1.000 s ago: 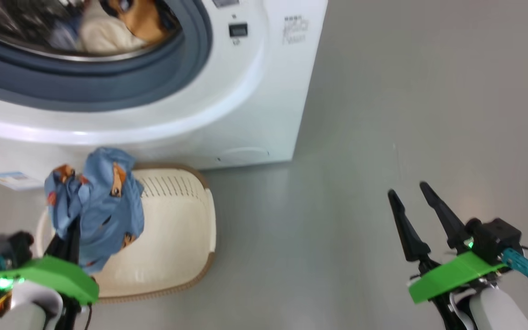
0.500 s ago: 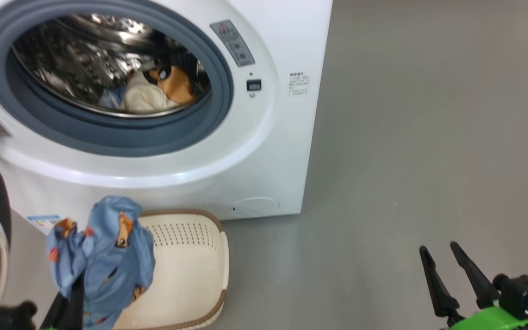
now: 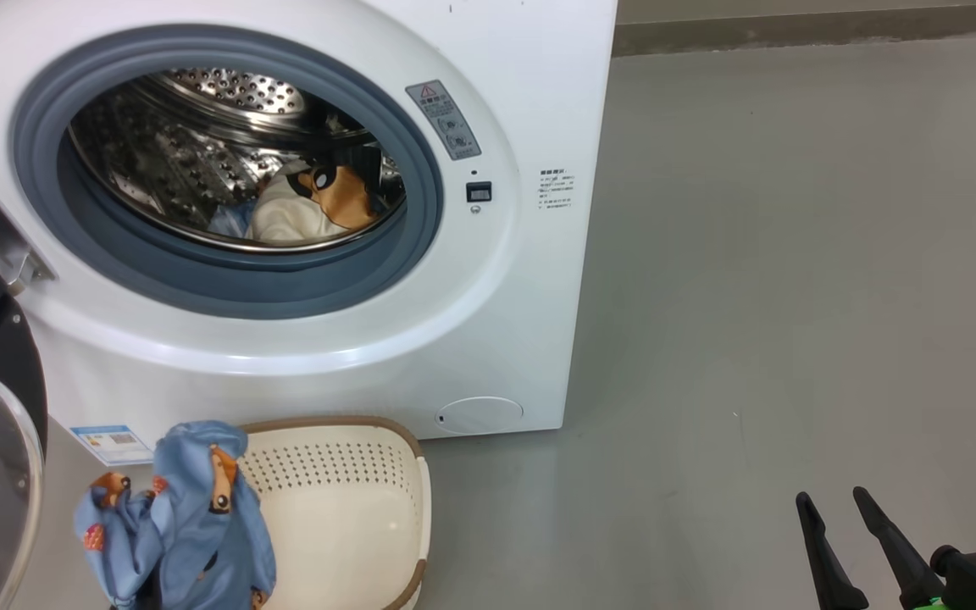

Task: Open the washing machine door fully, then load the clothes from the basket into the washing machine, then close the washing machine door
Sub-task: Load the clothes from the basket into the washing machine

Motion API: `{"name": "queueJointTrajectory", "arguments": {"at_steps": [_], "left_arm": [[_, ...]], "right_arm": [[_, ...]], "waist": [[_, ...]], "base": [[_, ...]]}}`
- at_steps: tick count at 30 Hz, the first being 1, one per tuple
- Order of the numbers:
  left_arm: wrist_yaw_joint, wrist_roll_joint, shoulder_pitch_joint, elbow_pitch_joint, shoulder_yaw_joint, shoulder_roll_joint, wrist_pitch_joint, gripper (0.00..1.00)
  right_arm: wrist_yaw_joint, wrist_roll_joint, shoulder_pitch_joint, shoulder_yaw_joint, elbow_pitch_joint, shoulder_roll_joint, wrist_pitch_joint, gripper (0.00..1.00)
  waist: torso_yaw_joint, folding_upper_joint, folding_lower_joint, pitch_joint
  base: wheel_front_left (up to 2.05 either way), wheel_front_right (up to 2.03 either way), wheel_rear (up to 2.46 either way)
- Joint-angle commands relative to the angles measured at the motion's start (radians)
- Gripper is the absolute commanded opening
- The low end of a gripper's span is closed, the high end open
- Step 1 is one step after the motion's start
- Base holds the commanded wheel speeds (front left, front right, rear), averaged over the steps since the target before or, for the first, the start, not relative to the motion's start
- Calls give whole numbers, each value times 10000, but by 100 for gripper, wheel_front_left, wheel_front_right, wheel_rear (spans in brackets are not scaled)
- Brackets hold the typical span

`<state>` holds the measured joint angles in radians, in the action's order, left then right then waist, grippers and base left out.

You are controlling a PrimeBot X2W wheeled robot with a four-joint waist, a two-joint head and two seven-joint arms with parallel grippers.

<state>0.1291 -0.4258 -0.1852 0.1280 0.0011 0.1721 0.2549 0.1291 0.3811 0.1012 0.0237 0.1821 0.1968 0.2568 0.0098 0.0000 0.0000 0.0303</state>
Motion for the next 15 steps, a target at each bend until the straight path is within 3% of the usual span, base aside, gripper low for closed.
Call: {"name": "queueJointTrajectory", "arguments": {"at_steps": [1, 8, 15], "left_arm": [[16, 83, 257, -302, 359, 75, 68, 0], [16, -191, 1089, -146, 190, 216, 68, 0], [16, -550, 3119, 18, 26, 582, 68, 0]], "right_arm": [[16, 52, -84, 194, -268, 144, 49, 100], [16, -13, -348, 259, -370, 35, 49, 100], [16, -172, -1049, 472, -373, -242, 49, 100]], "waist": [[18, 0, 0, 36], [61, 0, 0, 637], [-77, 0, 0, 1821]], "base": [[0, 0, 0], [0, 0, 0], [0, 0, 0]]}}
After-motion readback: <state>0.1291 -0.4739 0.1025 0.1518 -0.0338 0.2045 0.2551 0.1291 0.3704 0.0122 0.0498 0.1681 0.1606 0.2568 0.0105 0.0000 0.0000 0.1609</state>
